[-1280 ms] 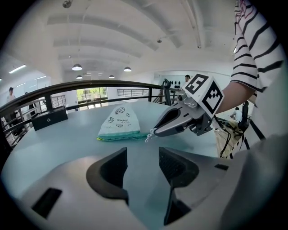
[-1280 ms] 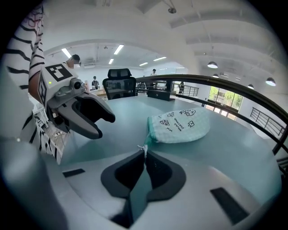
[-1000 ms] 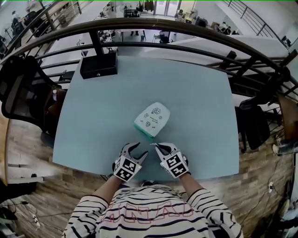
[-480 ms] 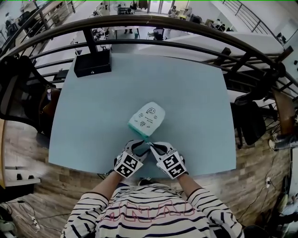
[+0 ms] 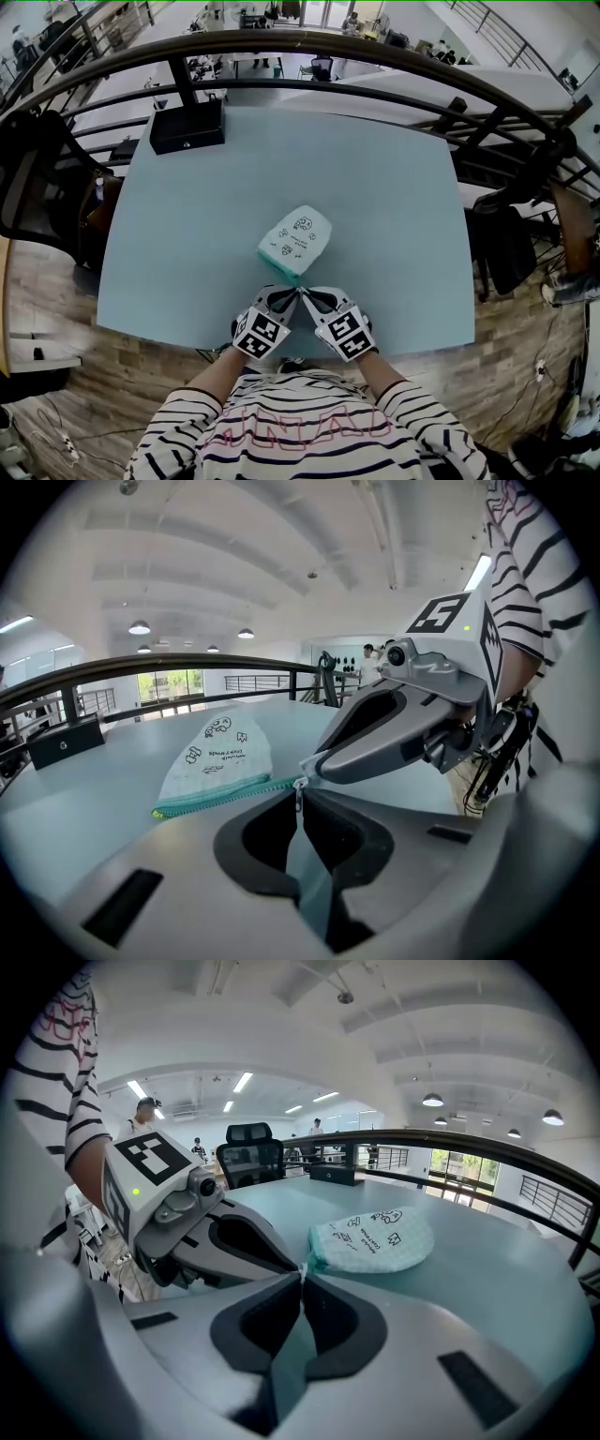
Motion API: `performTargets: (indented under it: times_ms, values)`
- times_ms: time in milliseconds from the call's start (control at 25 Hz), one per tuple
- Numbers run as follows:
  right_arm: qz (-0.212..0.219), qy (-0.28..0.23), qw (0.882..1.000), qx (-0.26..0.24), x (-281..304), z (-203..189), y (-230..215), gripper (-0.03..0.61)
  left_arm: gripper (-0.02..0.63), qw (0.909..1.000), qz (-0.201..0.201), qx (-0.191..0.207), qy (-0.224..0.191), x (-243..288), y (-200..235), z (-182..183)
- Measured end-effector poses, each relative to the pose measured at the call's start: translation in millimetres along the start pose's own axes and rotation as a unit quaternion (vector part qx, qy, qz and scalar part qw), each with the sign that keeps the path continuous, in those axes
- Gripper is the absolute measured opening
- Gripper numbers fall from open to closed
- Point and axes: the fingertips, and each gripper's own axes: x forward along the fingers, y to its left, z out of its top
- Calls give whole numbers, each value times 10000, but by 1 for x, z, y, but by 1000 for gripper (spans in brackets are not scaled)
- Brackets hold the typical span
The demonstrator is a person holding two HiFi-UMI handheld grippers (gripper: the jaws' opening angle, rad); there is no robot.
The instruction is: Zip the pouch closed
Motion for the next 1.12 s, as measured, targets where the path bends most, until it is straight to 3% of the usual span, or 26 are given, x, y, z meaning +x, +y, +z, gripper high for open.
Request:
performTargets:
  times_ms: [240, 440, 600, 1120]
  values:
    - [-85, -205, 9997, 66, -3, 8, -3, 36, 32, 9994, 132, -317, 102, 1, 2, 4]
    - [-192, -151, 9996, 143, -8, 8, -7, 35, 29, 9990, 202, -350, 178, 5, 3, 7]
    - [-288, -128, 9990, 321, -13, 3, -13, 35, 26, 9954, 387, -812, 339, 5, 15, 3]
    - [-479, -279, 9975, 435, -23, 8, -23, 34, 26, 9886, 887, -1078, 565, 6, 51, 2]
